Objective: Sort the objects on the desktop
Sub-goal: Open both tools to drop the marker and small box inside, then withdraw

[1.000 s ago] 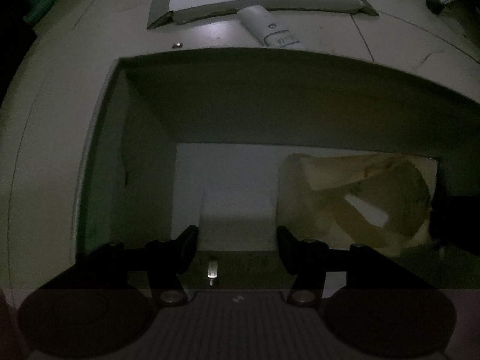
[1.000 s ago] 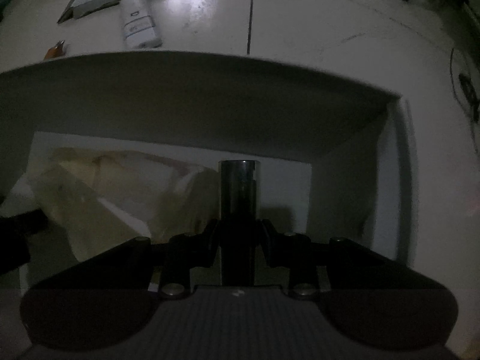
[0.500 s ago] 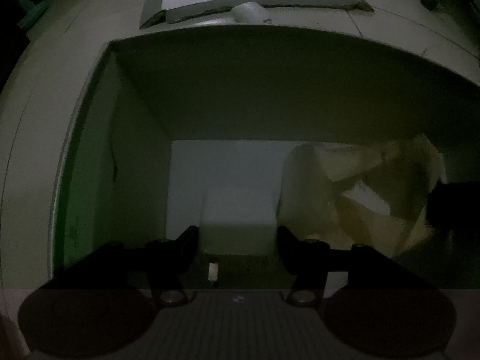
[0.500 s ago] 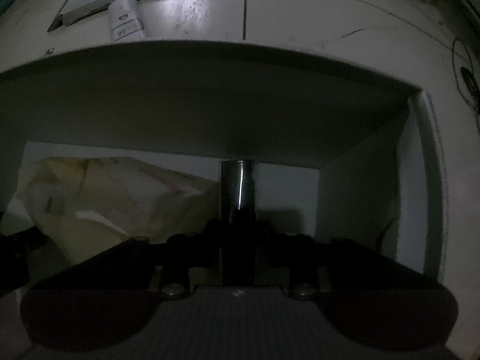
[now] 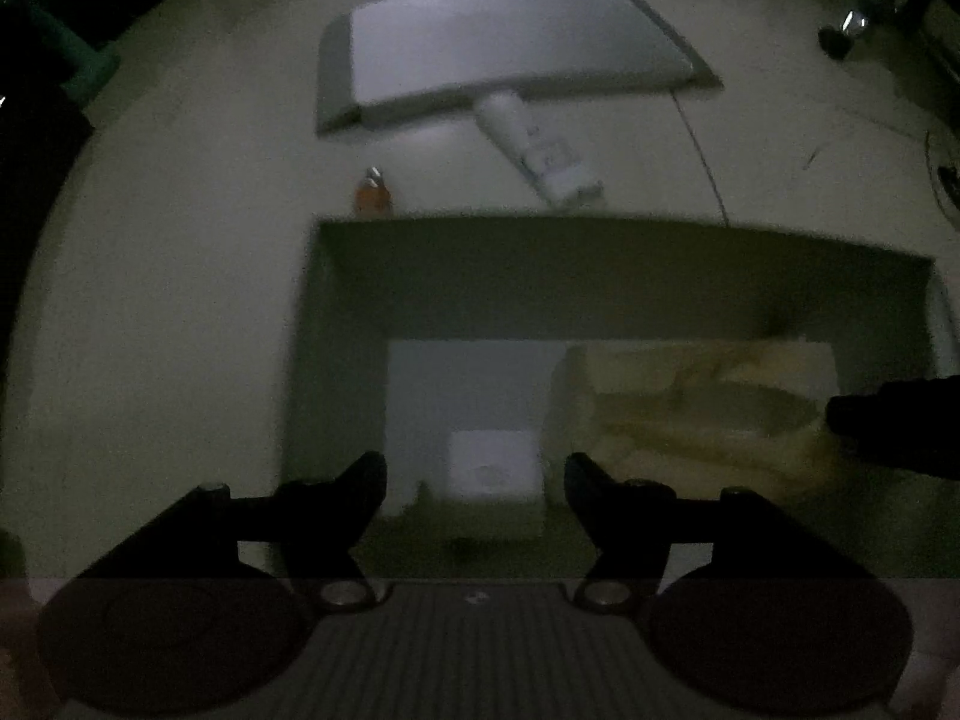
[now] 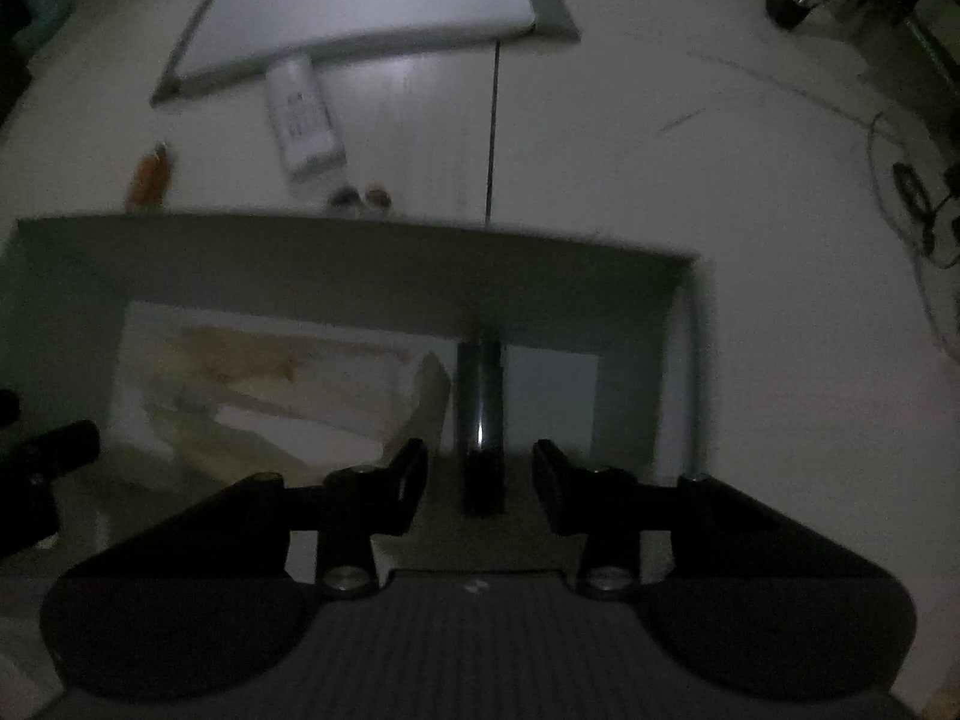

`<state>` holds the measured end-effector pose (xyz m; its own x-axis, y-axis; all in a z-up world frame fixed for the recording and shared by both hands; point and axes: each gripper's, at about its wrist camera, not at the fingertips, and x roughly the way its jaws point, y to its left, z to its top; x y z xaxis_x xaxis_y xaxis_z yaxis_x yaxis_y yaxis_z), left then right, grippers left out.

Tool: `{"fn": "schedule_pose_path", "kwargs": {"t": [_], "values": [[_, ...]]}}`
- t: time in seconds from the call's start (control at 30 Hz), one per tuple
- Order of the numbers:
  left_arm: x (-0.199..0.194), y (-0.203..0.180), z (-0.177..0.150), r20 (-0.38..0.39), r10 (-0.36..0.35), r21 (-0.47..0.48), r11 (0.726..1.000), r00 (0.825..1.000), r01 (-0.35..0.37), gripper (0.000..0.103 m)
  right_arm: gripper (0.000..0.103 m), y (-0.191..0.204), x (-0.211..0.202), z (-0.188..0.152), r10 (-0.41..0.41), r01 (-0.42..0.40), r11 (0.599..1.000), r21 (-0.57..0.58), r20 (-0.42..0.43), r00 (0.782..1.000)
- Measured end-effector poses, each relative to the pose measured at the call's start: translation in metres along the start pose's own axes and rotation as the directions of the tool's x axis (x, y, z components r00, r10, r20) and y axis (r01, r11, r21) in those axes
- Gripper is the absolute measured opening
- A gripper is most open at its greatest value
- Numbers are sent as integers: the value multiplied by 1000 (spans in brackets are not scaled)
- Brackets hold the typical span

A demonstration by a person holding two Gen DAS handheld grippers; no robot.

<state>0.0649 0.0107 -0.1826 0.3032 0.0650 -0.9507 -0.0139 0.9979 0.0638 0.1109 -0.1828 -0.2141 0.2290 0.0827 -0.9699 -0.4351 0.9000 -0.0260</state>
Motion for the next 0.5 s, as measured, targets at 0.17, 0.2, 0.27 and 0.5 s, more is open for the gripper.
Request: {"fn": "schedule_pose_path", "kwargs": {"t": [0.17, 0.2, 0.27, 0.5], "values": [[-55, 11, 8, 43, 15, -16, 1000, 999, -14, 66, 43, 6, -59, 14, -2, 3, 1000, -6, 57, 998], [-68, 13, 10, 55, 14, -24, 1000, 998, -12, 67, 43, 6, -73, 16, -2, 3, 1000, -8, 71, 998], [-95, 16, 13, 86, 10, -39, 999, 996, -6, 71, 43, 6, -101, 22, -2, 3, 1000, -7, 103, 995], [-174, 23, 25, 199, -20, -64, 997, 980, 33, 82, 44, -5, -195, 36, 33, -43, 998, 44, 204, 978]]}}
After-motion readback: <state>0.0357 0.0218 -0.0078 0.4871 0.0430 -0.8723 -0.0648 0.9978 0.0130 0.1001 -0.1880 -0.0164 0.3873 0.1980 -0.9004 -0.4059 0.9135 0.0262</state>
